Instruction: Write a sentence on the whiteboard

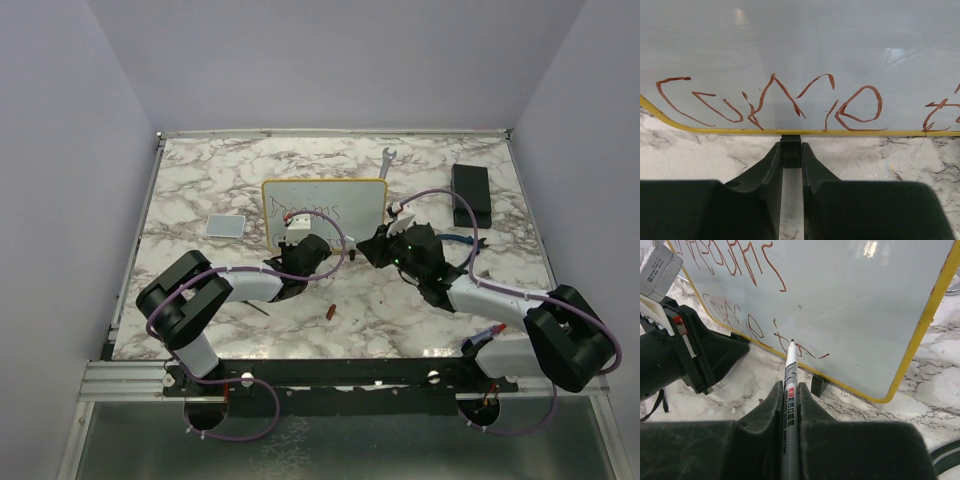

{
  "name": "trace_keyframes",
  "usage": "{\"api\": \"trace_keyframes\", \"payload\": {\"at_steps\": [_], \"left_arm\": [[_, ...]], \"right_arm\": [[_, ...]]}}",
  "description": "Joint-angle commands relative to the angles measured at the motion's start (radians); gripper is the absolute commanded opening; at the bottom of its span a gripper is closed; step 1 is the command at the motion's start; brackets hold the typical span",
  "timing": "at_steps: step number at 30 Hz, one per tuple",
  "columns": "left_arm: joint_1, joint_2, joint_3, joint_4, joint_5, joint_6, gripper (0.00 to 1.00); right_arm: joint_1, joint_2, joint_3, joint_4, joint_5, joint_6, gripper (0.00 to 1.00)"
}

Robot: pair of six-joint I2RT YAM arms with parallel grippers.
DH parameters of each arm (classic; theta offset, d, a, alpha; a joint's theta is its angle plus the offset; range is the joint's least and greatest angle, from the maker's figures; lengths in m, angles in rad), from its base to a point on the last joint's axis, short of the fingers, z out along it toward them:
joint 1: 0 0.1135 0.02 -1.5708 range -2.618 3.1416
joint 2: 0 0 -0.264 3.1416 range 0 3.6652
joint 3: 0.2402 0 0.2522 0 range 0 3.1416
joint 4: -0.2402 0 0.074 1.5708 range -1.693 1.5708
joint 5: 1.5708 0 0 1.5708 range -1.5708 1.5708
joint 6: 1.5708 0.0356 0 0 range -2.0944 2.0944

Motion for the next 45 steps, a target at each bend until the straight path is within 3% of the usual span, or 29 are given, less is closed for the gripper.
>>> {"api": "trace_keyframes", "payload": {"at_steps": [1, 14, 28, 45], "left_arm": [[-0.013, -0.023, 0.017, -0.019, 0.016, -0.001, 0.0], [-0.012, -0.019, 0.02, -0.025, 0.016, -0.001, 0.0], [-0.011, -0.018, 0.021, -0.026, 0.018, 0.002, 0.0], [-0.013, -0.011, 0.027, -0.025, 0.026, 0.005, 0.0]], "right_arm": [[-0.004, 0.008, 0.009, -0.012, 0.002, -0.021, 0.01], [-0.003, 0.097, 0.023, -0.032, 0.106, 0.01, 0.01], [-0.003, 0.0, -0.019, -0.065, 0.298, 0.033, 0.01], [-0.002, 0.06, 0.028, 0.016, 0.131, -0.011, 0.01]]}}
